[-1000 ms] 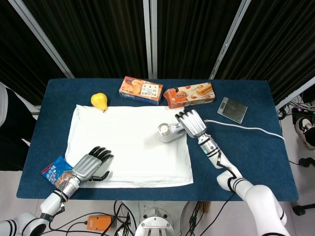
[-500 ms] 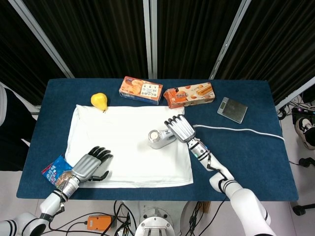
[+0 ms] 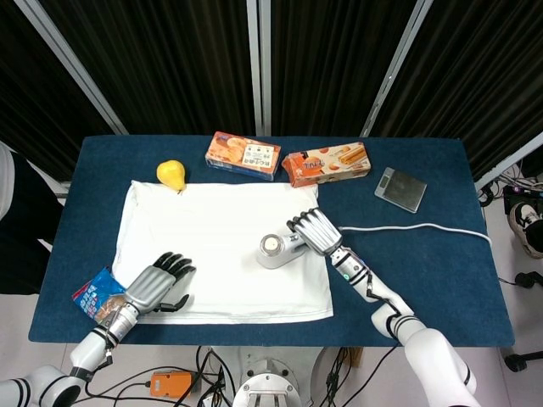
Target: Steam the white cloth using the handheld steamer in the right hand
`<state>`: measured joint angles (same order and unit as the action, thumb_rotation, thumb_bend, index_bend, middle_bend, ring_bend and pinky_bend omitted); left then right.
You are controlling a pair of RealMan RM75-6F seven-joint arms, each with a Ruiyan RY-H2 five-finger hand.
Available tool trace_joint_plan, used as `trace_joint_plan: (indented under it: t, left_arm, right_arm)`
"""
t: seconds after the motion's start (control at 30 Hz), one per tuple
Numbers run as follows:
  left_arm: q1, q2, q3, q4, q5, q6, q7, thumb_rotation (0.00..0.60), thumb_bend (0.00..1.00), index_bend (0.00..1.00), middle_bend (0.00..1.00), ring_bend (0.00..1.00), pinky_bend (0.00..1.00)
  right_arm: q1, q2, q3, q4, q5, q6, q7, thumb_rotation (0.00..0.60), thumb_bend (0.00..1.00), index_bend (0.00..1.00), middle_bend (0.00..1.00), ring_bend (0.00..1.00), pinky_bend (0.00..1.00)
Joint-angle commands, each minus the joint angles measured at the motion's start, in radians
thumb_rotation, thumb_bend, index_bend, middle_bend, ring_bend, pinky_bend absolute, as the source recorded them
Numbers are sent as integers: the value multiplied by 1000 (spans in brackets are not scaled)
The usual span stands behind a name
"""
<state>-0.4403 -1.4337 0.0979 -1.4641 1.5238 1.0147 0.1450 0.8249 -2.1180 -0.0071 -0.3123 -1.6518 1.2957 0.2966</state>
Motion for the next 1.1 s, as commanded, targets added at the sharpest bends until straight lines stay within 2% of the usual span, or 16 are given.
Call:
trace_joint_plan:
  t: [0.03,0.5,0.67,0.77,0.97,1.1]
  left_arm:
    - [0,-1,0,1,-1,-1,1,208,364,140,99,0,0]
    - [-1,-5,1,5,-2,0,0,207,365,140,99,0,0]
    - [-2,-5,2,5,0,2,1,208,364,140,99,0,0]
    - [-2,-3,1,4,0,5,-1,207,364,140,99,0,0]
    - [11,18,-15,-8,-1,49,-14,207,365,140,99,0,0]
    - [29,47,-30,-22,-7,99,-31,204,364,140,99,0,0]
  right_arm:
    - [-12,15,-18,-15,-16,18,9,600,887,872,781,767,864]
    - [-87,113,-124,-122,-117,145,3,600,886,873,782,768,864]
    - [-111,157,-139,-178,-139,203,-6,600,894,874,784,770,866]
    - [-127,191,-130,-211,-136,239,-13,600,898,875,785,772,867]
    - [-173,267,-49,-278,-60,292,-17,600,899,875,786,772,867]
    - [-224,302,-15,-274,-4,288,-4,600,898,875,785,772,865]
